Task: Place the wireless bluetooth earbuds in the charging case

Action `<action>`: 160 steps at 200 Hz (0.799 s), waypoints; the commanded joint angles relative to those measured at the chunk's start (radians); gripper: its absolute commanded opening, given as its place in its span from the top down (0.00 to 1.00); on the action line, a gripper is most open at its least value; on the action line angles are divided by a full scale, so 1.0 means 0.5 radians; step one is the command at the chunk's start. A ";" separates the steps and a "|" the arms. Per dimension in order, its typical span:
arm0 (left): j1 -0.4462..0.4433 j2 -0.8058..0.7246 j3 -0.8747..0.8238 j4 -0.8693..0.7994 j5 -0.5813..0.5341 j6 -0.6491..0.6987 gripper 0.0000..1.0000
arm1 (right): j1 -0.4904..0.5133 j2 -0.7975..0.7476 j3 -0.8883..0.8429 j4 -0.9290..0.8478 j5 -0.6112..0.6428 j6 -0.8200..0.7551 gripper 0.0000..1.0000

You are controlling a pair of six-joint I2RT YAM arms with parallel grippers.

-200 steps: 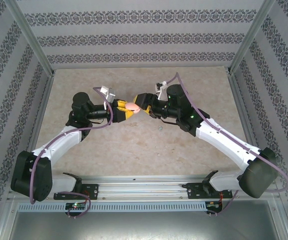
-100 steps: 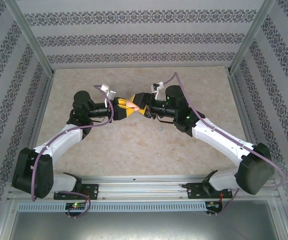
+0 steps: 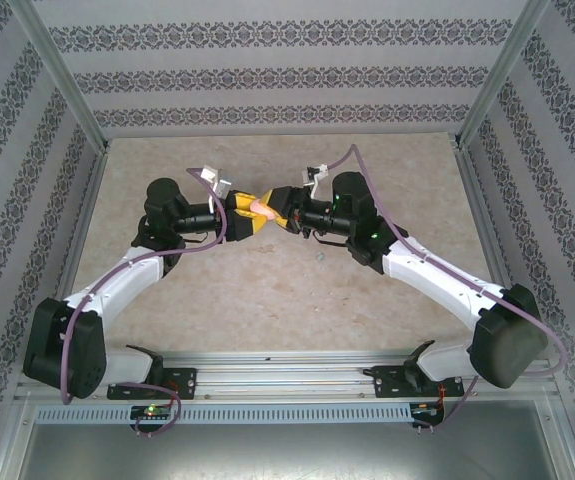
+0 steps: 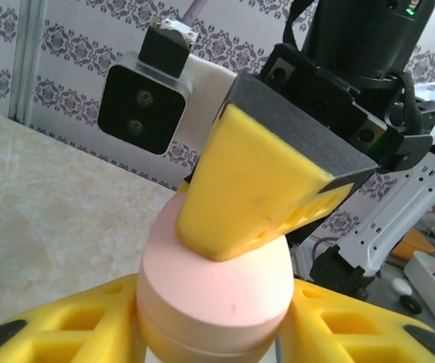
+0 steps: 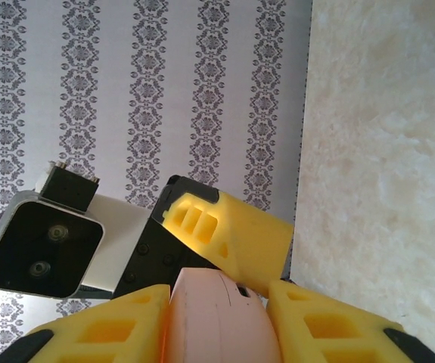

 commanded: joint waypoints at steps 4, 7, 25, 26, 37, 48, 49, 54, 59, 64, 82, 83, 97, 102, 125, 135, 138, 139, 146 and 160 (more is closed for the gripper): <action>-0.006 -0.067 0.047 -0.081 0.045 0.111 0.41 | -0.027 0.003 -0.030 0.139 -0.022 0.052 0.76; -0.004 -0.071 0.045 -0.090 0.042 0.123 0.40 | -0.030 0.001 -0.030 0.139 -0.021 0.053 0.76; -0.004 -0.109 0.045 -0.157 0.018 0.182 0.33 | -0.046 -0.006 -0.039 0.145 -0.010 0.053 0.77; -0.005 -0.110 0.045 -0.162 0.016 0.184 0.33 | -0.046 -0.008 -0.039 0.145 -0.010 0.053 0.77; 0.000 -0.136 0.052 -0.229 -0.012 0.224 0.30 | -0.054 -0.009 -0.045 0.144 -0.010 0.050 0.78; 0.016 -0.171 0.054 -0.288 -0.041 0.270 0.27 | -0.069 -0.012 -0.054 0.142 -0.013 0.045 0.78; 0.019 -0.175 0.054 -0.292 -0.043 0.277 0.27 | -0.068 -0.013 -0.055 0.142 -0.012 0.045 0.78; 0.031 -0.196 0.054 -0.317 -0.058 0.295 0.26 | -0.073 -0.015 -0.062 0.142 -0.010 0.039 0.78; 0.044 -0.214 0.052 -0.345 -0.077 0.310 0.26 | -0.075 -0.018 -0.068 0.136 -0.008 0.038 0.78; 0.057 -0.238 0.049 -0.373 -0.098 0.330 0.25 | -0.081 -0.019 -0.076 0.127 -0.004 0.030 0.78; 0.126 -0.311 0.044 -0.500 -0.204 0.385 0.25 | -0.099 -0.031 -0.099 0.052 0.022 -0.029 0.78; 0.132 -0.317 0.043 -0.510 -0.210 0.388 0.25 | -0.098 -0.031 -0.100 0.045 0.024 -0.036 0.78; 0.184 -0.372 0.048 -0.657 -0.302 0.456 0.24 | -0.111 -0.037 -0.102 -0.077 0.058 -0.123 0.78; 0.199 -0.392 0.049 -0.716 -0.345 0.480 0.24 | -0.117 -0.037 -0.098 -0.119 0.070 -0.158 0.78; 0.236 -0.453 0.079 -1.018 -0.569 0.615 0.25 | -0.180 -0.027 -0.112 -0.233 0.088 -0.268 0.78; 0.245 -0.469 0.088 -1.124 -0.689 0.652 0.24 | -0.220 -0.018 -0.108 -0.270 0.088 -0.316 0.78; 0.243 -0.470 0.088 -1.149 -0.721 0.657 0.24 | -0.233 -0.015 -0.104 -0.286 0.091 -0.335 0.78; 0.246 -0.470 0.088 -1.157 -0.731 0.659 0.24 | -0.236 -0.012 -0.104 -0.291 0.091 -0.340 0.78; 0.252 -0.475 0.088 -1.200 -0.797 0.660 0.24 | -0.259 0.006 -0.086 -0.345 0.099 -0.388 0.78; 0.268 -0.471 0.084 -1.241 -0.904 0.612 0.24 | -0.280 0.065 -0.017 -0.466 0.123 -0.512 0.77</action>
